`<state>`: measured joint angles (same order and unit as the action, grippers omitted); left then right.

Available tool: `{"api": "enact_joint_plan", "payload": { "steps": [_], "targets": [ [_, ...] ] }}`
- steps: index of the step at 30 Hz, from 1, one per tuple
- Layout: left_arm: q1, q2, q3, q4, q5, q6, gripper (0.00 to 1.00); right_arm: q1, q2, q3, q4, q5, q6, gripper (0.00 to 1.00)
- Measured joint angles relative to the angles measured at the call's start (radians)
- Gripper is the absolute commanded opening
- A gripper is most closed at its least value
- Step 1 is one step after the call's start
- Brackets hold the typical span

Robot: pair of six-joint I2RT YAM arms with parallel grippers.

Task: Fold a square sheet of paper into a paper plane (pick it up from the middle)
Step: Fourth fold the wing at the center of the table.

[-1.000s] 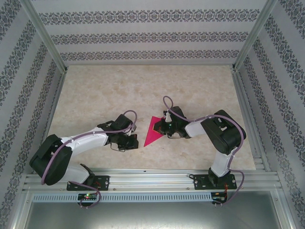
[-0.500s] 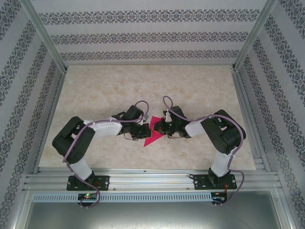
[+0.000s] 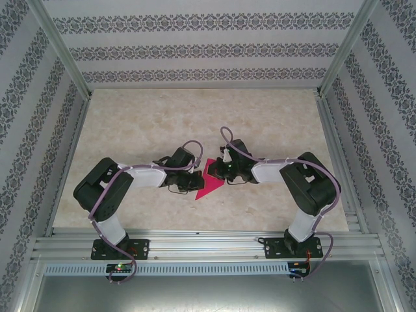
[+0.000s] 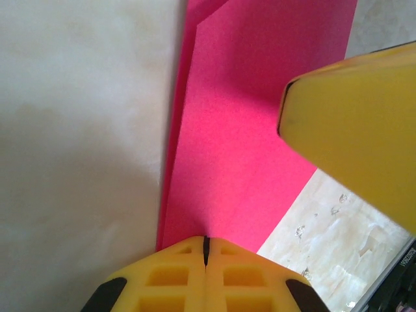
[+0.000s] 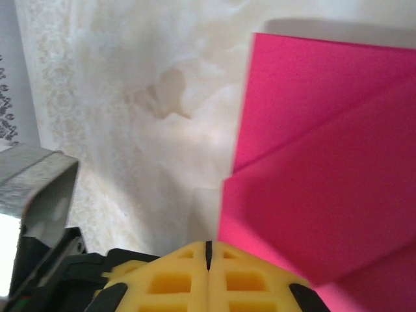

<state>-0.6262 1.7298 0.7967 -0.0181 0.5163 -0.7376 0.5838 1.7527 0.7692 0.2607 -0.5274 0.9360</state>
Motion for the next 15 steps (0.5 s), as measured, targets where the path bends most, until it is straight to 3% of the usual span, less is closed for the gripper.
{"api": "enact_joint_plan", "payload": {
  "steps": [7, 15],
  "targets": [
    [0.000, -0.002, -0.001, 0.002, -0.002, 0.000, 0.00, 0.008, 0.051, 0.007, -0.009, 0.050, 0.003, 0.03],
    [0.000, -0.003, -0.008, 0.009, -0.003, 0.000, 0.00, -0.120, 0.100, 0.016, 0.026, -0.057, -0.027, 0.05]
  ]
}}
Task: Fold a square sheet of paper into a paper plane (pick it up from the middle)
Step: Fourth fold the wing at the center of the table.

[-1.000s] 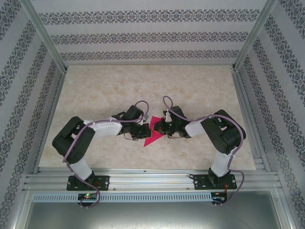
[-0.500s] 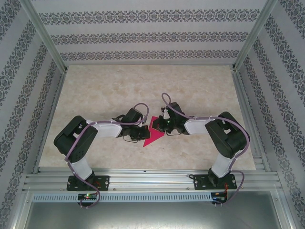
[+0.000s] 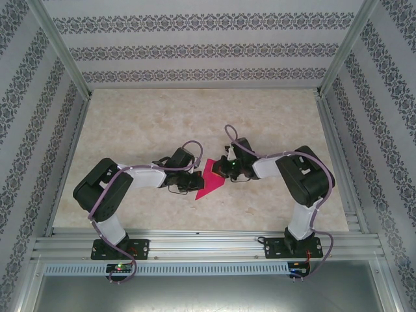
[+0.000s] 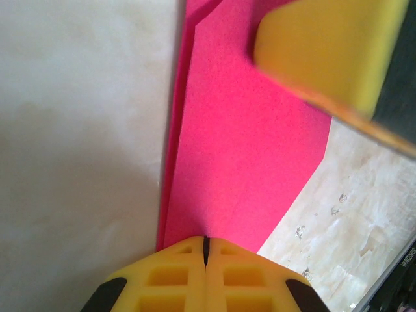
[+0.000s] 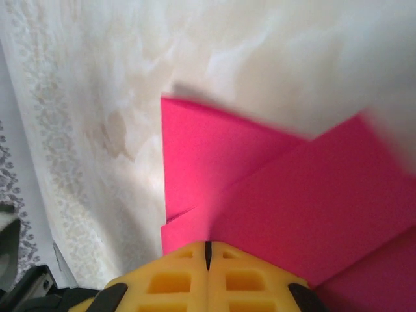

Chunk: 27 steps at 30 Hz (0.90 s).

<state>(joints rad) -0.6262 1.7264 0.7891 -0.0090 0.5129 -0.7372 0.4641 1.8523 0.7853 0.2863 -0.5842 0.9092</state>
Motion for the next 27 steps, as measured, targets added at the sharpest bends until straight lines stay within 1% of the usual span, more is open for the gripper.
{"api": "enact_joint_plan", "payload": {
  "steps": [4, 6, 10, 11, 15, 18, 20, 22, 24, 27],
  "targets": [
    [0.000, -0.005, -0.011, 0.018, 0.002, 0.000, 0.00, -0.087, 0.024, 0.038, -0.021, -0.021, -0.032, 0.06],
    [0.000, -0.006, -0.014, 0.023, 0.003, 0.000, 0.00, -0.128, 0.028, 0.052, -0.031, -0.018, -0.050, 0.08],
    [0.000, -0.015, -0.024, 0.025, 0.003, -0.004, 0.00, -0.168, 0.018, 0.067, -0.072, 0.000, -0.084, 0.09],
    [0.000, -0.017, -0.026, 0.024, 0.003, -0.004, 0.00, -0.172, 0.005, 0.069, -0.093, 0.008, -0.096, 0.11],
    [-0.002, -0.020, -0.026, 0.023, 0.005, -0.018, 0.00, -0.174, -0.107, 0.063, -0.155, 0.031, -0.117, 0.15],
    [-0.014, -0.025, -0.026, 0.016, 0.002, -0.050, 0.00, -0.171, -0.236, 0.023, -0.164, 0.049, -0.120, 0.26],
    [-0.029, -0.029, -0.026, 0.010, -0.001, -0.073, 0.00, -0.165, -0.319, -0.023, -0.164, 0.061, -0.113, 0.29],
    [-0.051, -0.035, -0.026, -0.002, -0.008, -0.095, 0.00, -0.151, -0.386, -0.076, -0.171, 0.080, -0.097, 0.34],
    [-0.077, -0.053, -0.021, -0.037, -0.024, -0.109, 0.04, -0.132, -0.441, -0.134, -0.186, 0.101, -0.084, 0.39],
    [-0.095, -0.106, -0.003, -0.120, -0.068, -0.106, 0.10, -0.104, -0.522, -0.220, -0.227, 0.135, -0.063, 0.44]
  ]
}}
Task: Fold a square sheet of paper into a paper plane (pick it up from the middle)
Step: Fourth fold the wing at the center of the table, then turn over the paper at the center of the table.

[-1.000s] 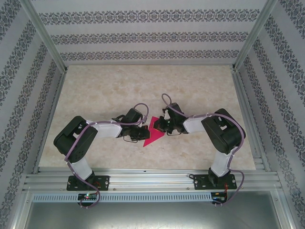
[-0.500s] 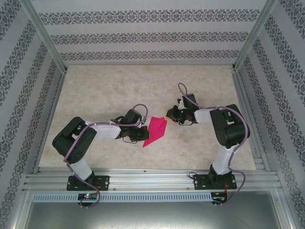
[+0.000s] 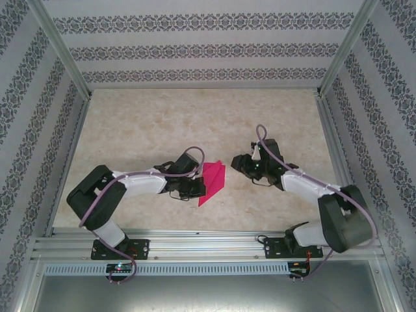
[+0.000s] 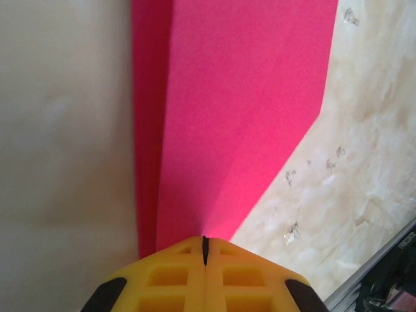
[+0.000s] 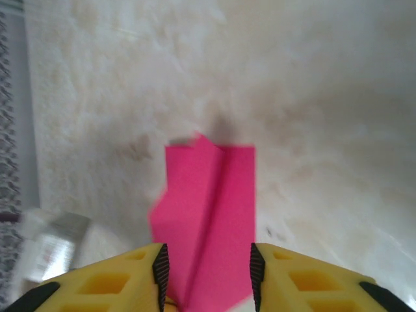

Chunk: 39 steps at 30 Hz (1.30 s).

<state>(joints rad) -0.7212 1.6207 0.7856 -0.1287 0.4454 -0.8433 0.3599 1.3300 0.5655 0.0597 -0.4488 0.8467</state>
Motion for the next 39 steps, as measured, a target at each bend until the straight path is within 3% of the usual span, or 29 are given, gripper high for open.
{"api": "enact_joint_plan", "payload": {
  "steps": [6, 11, 24, 32, 39],
  "targets": [
    [0.011, -0.135, 0.082, -0.155, -0.137, 0.053, 0.15, 0.066, -0.125, -0.099, -0.034, 0.052, 0.064, 0.48],
    [0.065, -0.126, 0.109, -0.200, -0.171, 0.103, 0.17, 0.128, -0.137, -0.099, -0.035, 0.100, 0.092, 0.48],
    [0.119, -0.034, 0.153, -0.217, -0.107, 0.156, 0.29, 0.172, -0.058, -0.086, -0.033, 0.134, 0.144, 0.49],
    [0.119, -0.014, 0.156, -0.197, -0.029, 0.179, 0.44, 0.188, -0.013, -0.058, -0.024, 0.135, 0.148, 0.50],
    [0.119, 0.016, 0.172, -0.189, 0.022, 0.207, 0.47, 0.195, 0.026, -0.057, 0.000, 0.134, 0.154, 0.51]
  ]
}}
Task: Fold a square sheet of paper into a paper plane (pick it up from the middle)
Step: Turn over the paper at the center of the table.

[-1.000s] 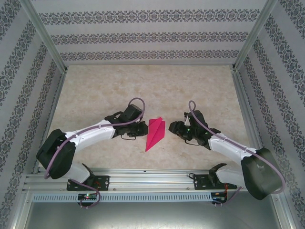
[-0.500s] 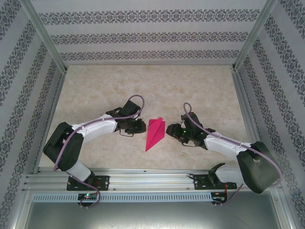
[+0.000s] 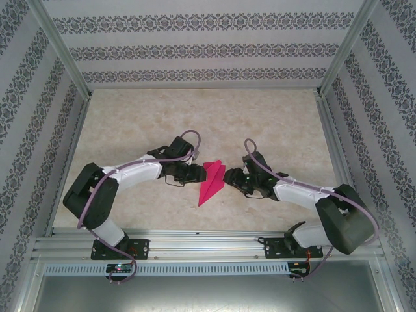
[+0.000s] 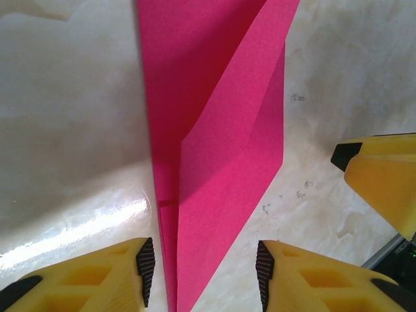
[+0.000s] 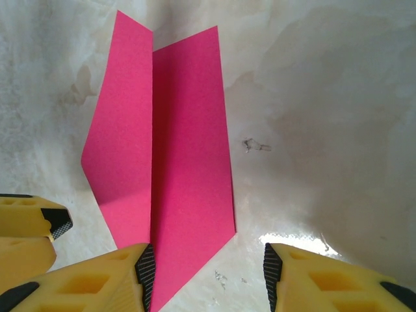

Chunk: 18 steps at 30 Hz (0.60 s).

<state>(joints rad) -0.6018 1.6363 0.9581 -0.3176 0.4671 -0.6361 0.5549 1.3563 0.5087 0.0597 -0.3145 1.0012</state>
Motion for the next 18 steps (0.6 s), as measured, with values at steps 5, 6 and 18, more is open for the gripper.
{"api": "enact_joint_plan", "payload": {
  "steps": [5, 6, 18],
  "targets": [
    [0.000, 0.072, 0.077, -0.017, -0.012, 0.025, 0.43, 0.011, 0.017, 0.002, 0.013, -0.004, 0.015, 0.51],
    [0.000, 0.086, 0.089, -0.018, -0.012, 0.029, 0.42, 0.012, 0.021, 0.003, 0.018, -0.006, 0.018, 0.51],
    [0.000, 0.175, 0.133, -0.056, -0.020, 0.063, 0.38, 0.013, 0.101, 0.040, 0.050, -0.031, 0.079, 0.49]
  ]
}}
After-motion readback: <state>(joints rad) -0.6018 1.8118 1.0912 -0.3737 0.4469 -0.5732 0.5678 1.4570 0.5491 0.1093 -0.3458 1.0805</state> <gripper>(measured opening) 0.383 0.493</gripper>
